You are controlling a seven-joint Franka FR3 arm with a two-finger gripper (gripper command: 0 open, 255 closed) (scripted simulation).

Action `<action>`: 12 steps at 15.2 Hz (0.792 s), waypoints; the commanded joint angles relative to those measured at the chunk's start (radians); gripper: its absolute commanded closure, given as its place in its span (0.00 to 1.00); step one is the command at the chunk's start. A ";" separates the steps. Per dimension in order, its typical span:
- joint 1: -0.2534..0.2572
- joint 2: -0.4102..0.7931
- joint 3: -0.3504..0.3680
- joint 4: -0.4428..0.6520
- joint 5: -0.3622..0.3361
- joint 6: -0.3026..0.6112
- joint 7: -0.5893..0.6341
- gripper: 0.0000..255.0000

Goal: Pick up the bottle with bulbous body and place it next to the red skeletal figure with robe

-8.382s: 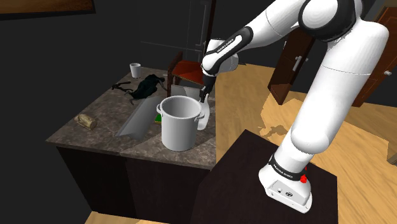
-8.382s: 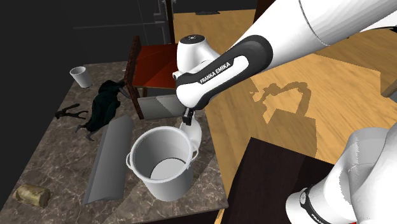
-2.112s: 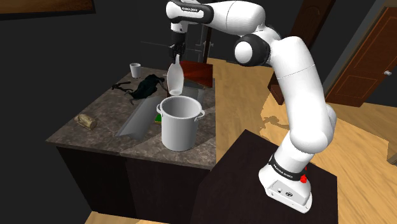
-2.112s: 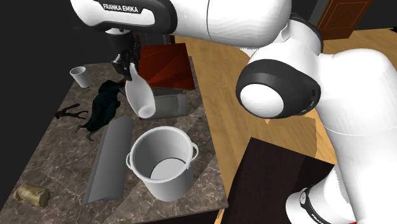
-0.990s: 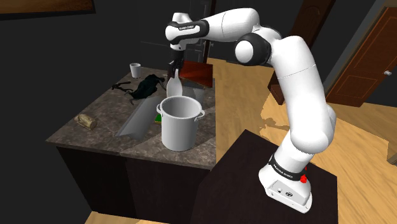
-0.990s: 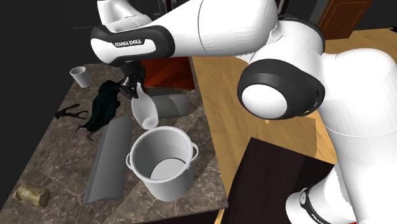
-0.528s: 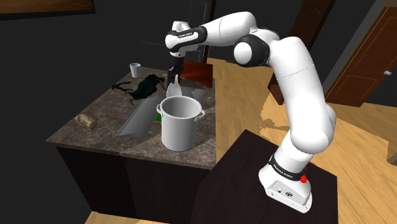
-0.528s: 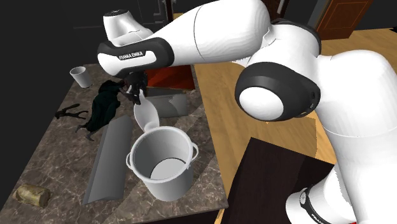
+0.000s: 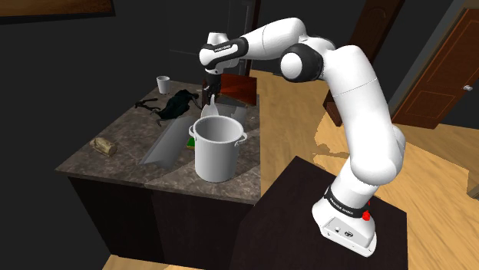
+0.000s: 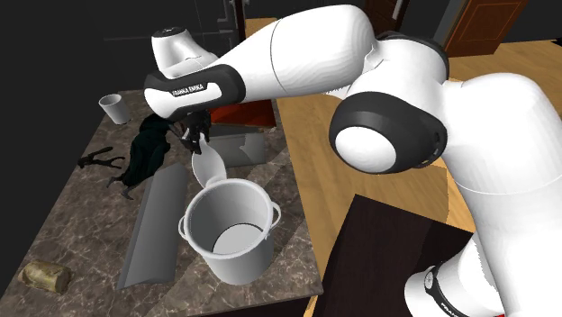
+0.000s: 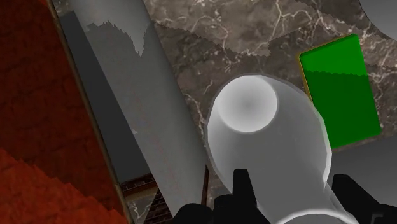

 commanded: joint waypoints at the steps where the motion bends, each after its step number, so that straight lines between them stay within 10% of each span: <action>1: 0.000 0.001 0.000 0.001 0.000 0.001 0.000 1.00; 4: 0.000 0.001 0.000 0.001 0.000 0.001 0.000 1.00; 5: 0.000 0.000 0.000 0.001 0.000 0.001 0.000 0.00; 12: 0.000 -0.028 -0.003 0.020 -0.004 -0.047 0.002 0.00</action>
